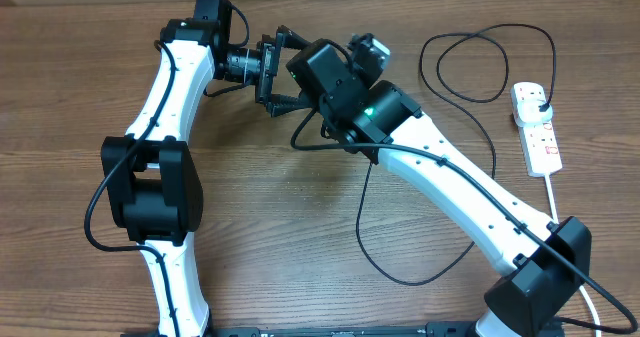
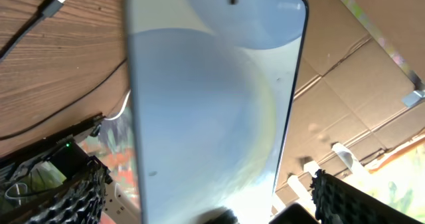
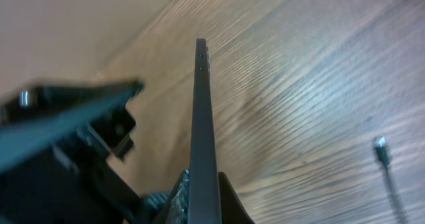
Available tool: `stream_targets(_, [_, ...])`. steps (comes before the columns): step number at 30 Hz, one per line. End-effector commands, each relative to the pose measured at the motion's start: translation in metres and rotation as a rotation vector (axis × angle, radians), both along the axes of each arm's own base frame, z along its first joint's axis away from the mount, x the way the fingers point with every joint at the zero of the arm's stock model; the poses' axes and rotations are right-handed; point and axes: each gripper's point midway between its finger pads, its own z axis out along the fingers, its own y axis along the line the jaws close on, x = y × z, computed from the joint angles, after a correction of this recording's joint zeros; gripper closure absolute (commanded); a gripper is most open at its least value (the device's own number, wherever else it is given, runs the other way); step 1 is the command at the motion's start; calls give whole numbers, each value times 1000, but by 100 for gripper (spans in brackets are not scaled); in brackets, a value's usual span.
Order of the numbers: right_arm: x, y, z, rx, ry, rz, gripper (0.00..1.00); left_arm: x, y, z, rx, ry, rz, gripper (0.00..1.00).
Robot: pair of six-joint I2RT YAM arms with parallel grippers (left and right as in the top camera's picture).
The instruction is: Plug charger to phone and switch on socket
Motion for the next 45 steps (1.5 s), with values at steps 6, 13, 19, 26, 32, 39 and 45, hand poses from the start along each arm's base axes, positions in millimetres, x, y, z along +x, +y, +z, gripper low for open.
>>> stream_targets(6, [4, -14, 41, 470, -38, -461, 96, 6, 5, 7, 12, 59, 38, 7])
stream_targets(13, [-1, -2, 37, 609, 38, -525, 96, 4, 3, 13, -22, 92, 36, 28])
stream_targets(19, [-6, 9, 36, 702, 104, -555, 96, 4, 3, 13, -20, 139, 47, 41])
stream_targets(26, [-5, 9, 37, 744, 111, -594, 96, 4, 3, 13, -20, 176, 57, 51])
stream_targets(32, [-3, 11, 40, 760, 102, -588, 96, 4, 3, 13, -19, 183, 58, 59])
stream_targets(39, [-2, 11, 40, 760, 101, -588, 96, 4, 2, 15, -29, 184, 55, 71])
stream_targets(45, [-2, 12, 40, 774, 104, -601, 96, 4, 2, 16, -31, 184, 53, 78])
